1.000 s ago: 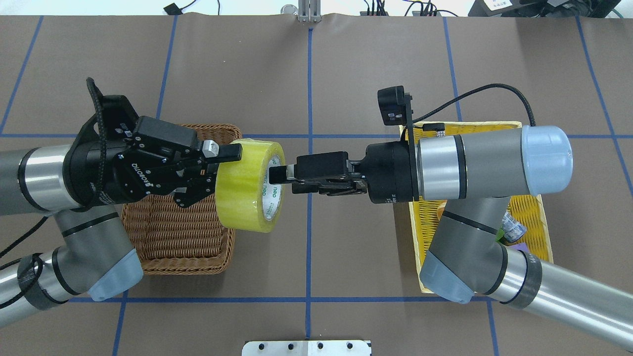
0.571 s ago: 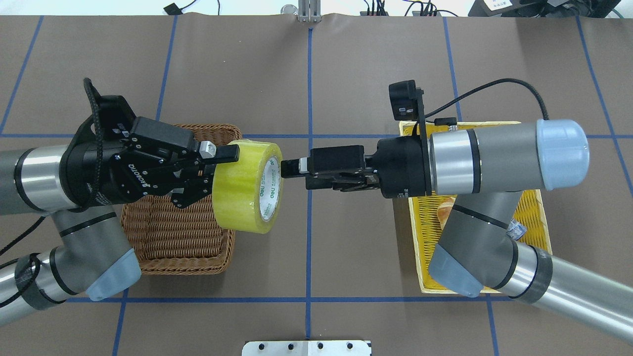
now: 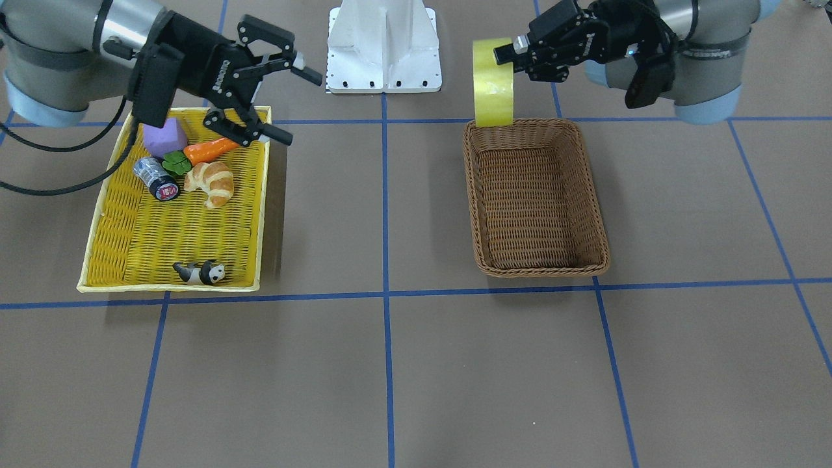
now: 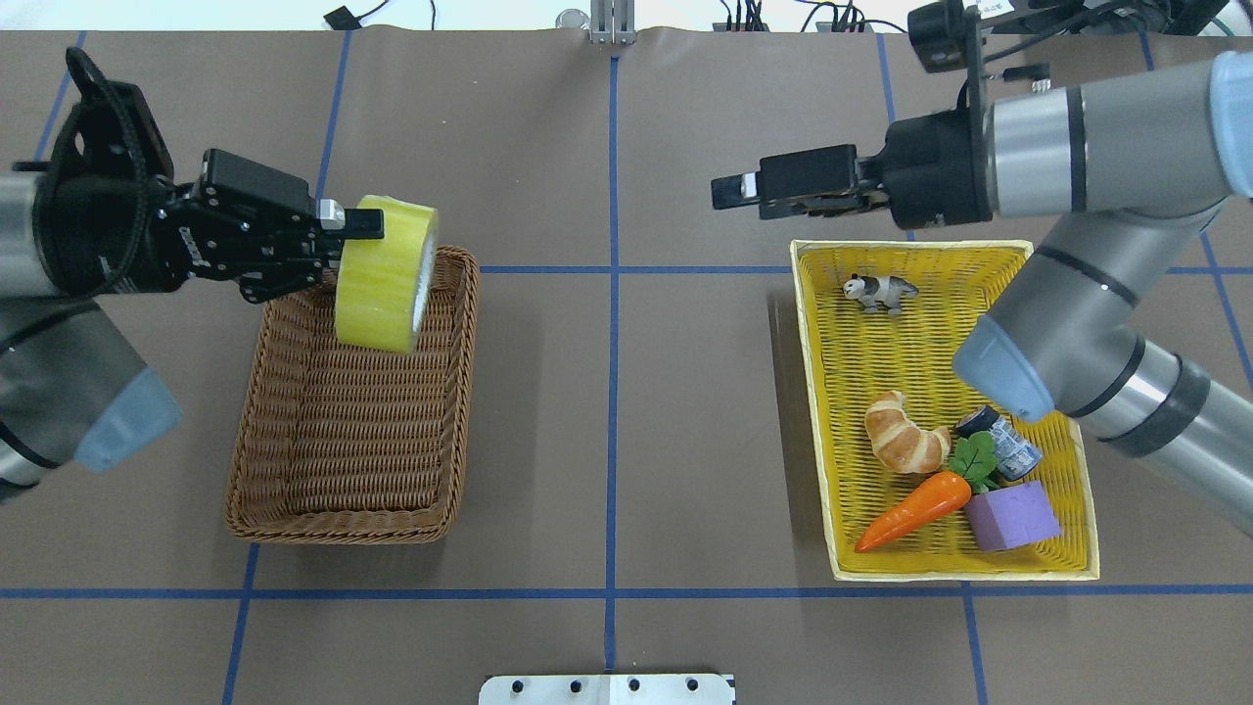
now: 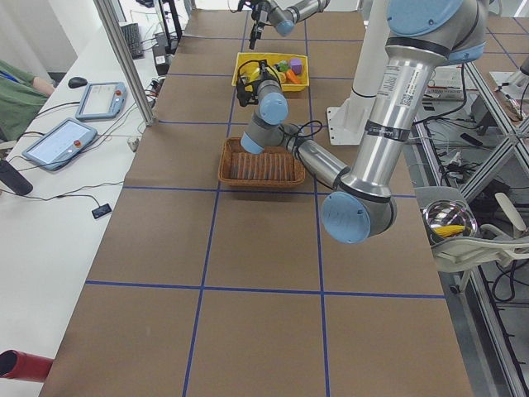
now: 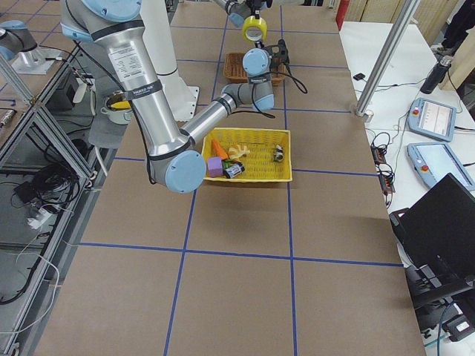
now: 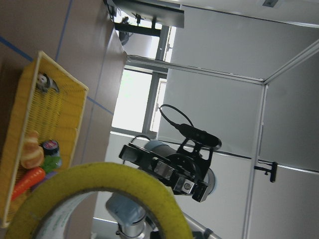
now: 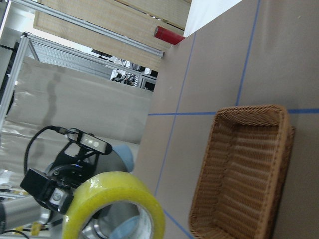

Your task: Move tape to another basket

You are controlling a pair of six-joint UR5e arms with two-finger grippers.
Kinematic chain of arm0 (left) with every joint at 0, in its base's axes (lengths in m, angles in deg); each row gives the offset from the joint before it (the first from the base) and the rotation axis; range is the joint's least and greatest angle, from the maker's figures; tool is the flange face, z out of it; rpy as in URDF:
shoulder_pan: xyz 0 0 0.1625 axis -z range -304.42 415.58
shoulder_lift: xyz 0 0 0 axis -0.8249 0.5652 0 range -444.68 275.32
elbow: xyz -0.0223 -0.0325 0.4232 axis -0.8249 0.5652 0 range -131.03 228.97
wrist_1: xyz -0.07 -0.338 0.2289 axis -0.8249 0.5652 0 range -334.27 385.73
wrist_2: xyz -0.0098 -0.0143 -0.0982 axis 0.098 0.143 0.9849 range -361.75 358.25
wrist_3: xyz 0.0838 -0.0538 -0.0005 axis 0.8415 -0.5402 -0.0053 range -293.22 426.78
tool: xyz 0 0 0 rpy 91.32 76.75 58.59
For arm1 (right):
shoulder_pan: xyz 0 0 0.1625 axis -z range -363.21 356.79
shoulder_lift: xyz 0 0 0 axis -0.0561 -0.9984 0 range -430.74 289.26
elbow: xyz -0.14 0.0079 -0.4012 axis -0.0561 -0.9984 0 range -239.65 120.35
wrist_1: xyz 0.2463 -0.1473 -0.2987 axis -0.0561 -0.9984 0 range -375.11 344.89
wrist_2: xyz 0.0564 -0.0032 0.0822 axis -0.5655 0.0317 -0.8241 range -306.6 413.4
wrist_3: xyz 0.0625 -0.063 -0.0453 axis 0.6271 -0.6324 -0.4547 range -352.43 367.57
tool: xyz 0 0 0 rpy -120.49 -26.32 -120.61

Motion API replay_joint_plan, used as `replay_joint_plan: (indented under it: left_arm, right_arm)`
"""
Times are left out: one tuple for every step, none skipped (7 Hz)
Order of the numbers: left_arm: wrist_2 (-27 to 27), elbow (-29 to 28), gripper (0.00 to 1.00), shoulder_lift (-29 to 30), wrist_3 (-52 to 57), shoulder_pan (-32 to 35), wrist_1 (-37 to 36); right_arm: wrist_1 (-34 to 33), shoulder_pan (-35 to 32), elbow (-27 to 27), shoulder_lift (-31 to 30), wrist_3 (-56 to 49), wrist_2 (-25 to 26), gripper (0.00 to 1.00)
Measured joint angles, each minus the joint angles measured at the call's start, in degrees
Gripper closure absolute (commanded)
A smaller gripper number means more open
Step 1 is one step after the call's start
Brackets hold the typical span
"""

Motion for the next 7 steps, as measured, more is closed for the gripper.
replay_joint_plan:
  left_arm:
    - [7.6,0.1,1.0,0.0,9.0,5.0,-9.6]
    - [12.3,0.2,1.0,-0.7,18.5,8.5,-17.6]
    - [14.2,0.3,1.0,-2.5,26.3,10.0,-22.5]
    - [14.8,0.5,1.0,-4.2,32.9,10.2,-26.7]
    - [14.9,0.8,1.0,-5.0,37.9,9.3,-31.5]
    - [14.8,1.0,1.0,-5.3,41.2,7.8,-35.7]
    - [14.5,1.1,1.0,-5.4,44.0,6.0,-39.8]
  right_arm:
    - [-7.2,-4.4,-0.8,-0.2,-12.2,-0.4,0.0]
    - [-15.6,-8.4,-1.0,-0.1,-23.1,-0.4,0.0]
    - [-24.9,-11.9,-1.1,0.0,-33.7,-0.5,0.0]
    - [-34.6,-14.5,-1.1,0.0,-44.3,-0.3,0.0]
    - [-44.1,-16.6,-1.1,-0.2,-53.7,-0.2,0.0]
    - [-53.0,-18.1,-0.9,-0.2,-60.8,-0.1,0.0]
    - [-61.6,-19.0,-0.7,-0.2,-66.5,0.0,0.0]
